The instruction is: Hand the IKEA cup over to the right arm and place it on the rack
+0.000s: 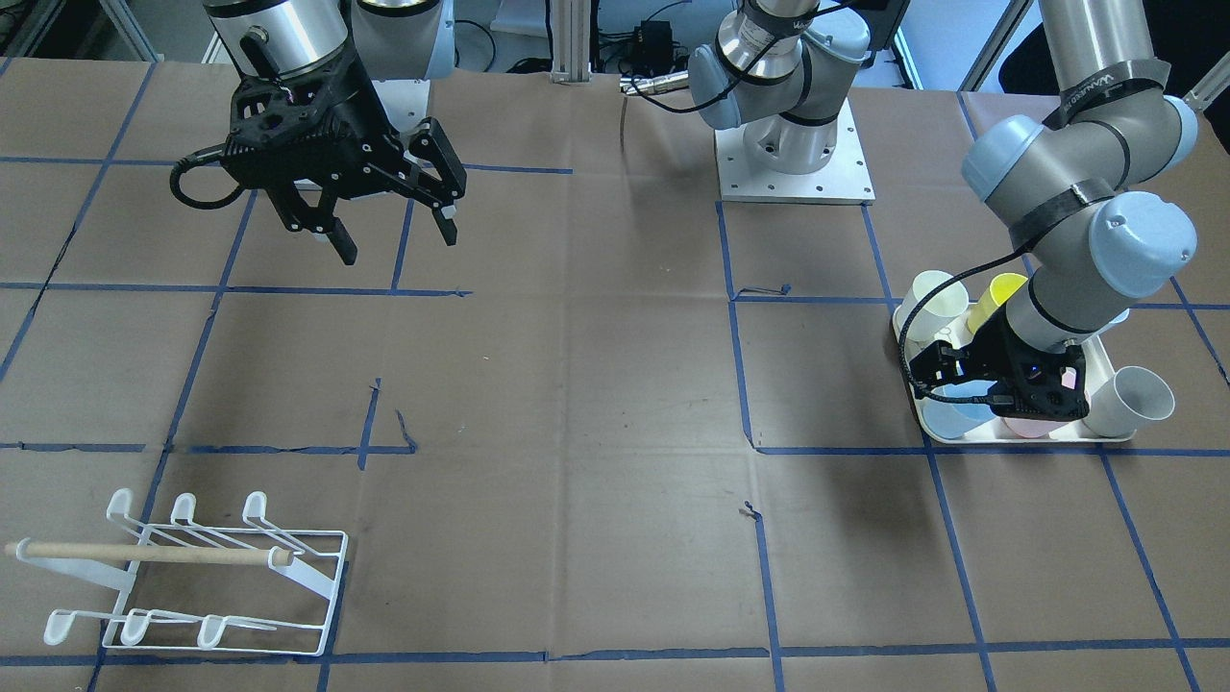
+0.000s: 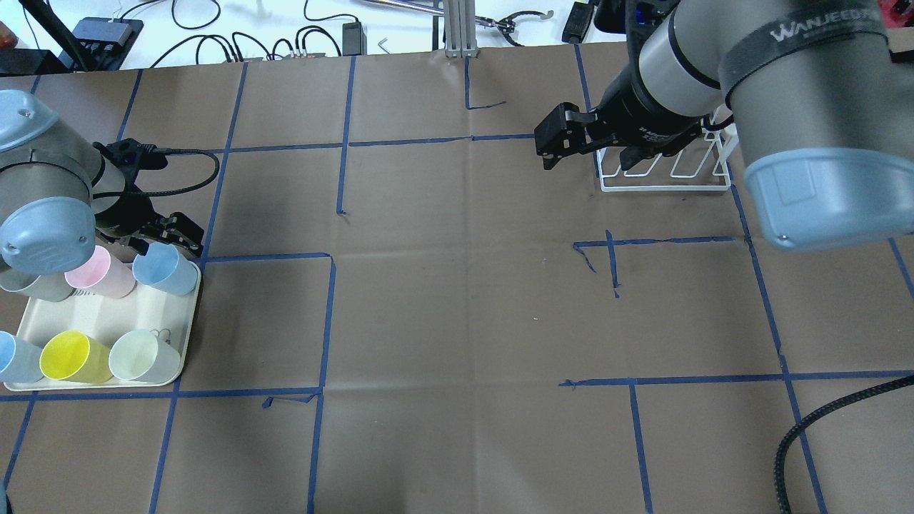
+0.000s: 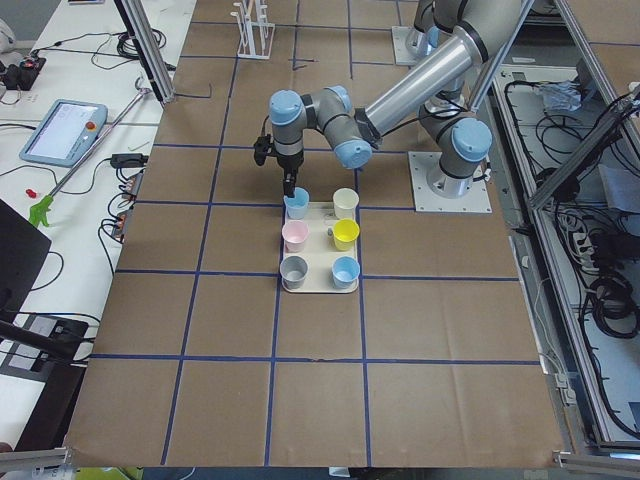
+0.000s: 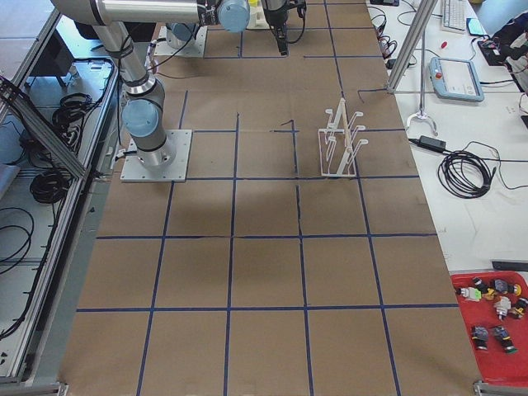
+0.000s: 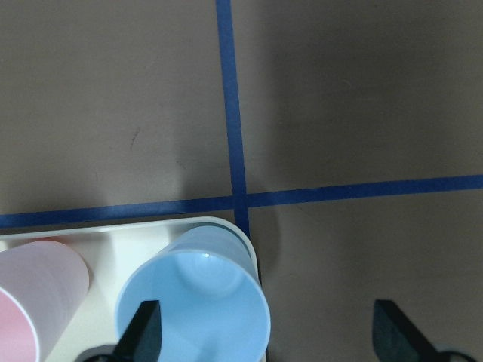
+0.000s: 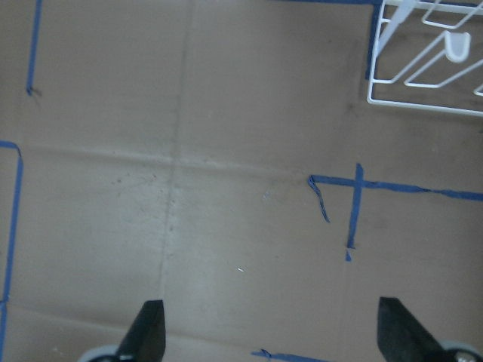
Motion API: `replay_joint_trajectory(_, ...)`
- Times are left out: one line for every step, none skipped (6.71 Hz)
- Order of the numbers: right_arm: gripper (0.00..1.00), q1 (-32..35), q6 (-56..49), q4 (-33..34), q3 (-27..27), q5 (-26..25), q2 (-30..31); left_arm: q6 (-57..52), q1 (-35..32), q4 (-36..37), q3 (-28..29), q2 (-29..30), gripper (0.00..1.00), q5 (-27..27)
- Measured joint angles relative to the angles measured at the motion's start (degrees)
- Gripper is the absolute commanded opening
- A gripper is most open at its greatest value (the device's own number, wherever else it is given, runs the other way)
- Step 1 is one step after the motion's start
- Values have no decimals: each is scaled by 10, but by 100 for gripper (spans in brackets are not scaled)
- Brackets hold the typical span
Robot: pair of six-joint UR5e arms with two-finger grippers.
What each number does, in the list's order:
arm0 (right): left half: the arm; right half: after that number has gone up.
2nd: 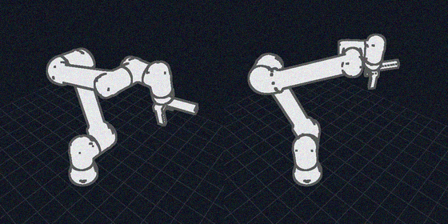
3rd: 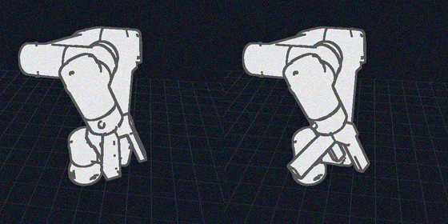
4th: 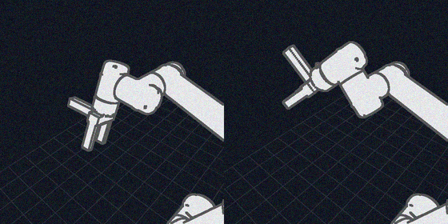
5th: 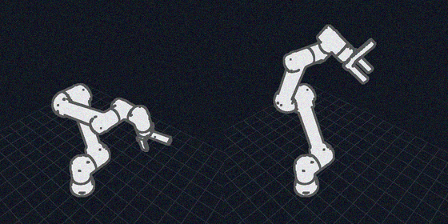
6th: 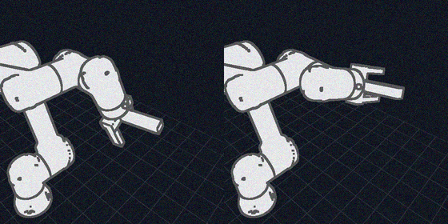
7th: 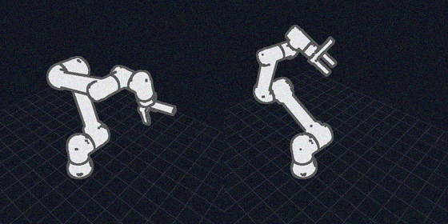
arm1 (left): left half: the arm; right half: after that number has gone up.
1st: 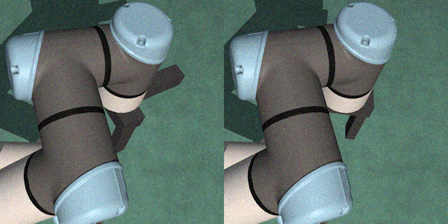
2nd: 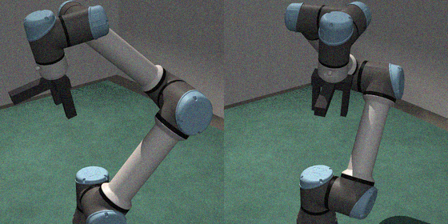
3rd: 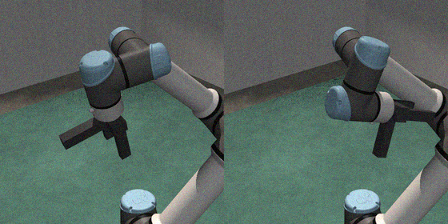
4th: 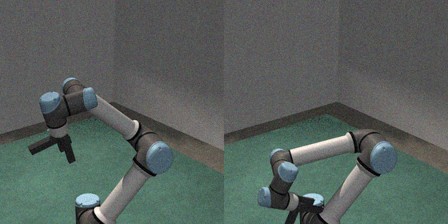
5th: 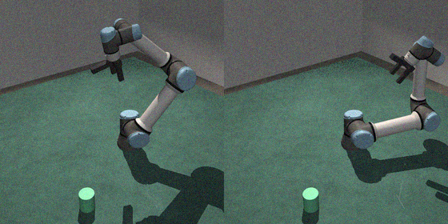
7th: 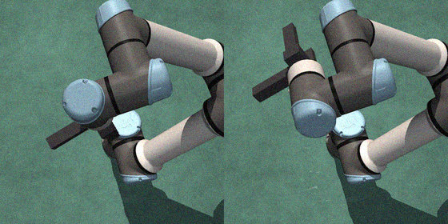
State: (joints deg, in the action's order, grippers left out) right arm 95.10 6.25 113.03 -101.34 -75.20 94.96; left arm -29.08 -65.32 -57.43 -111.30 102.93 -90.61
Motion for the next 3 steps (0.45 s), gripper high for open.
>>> replay_joint_trajectory(100,0,57,64,-25,40,-2,2,4,1,-9,5,100,0)
replay_joint_trajectory(100,0,126,127,-51,76,-3,1,10,7,-23,7,100,1)
replay_joint_trajectory(100,0,197,183,-75,105,-4,0,14,11,-28,7,100,0)
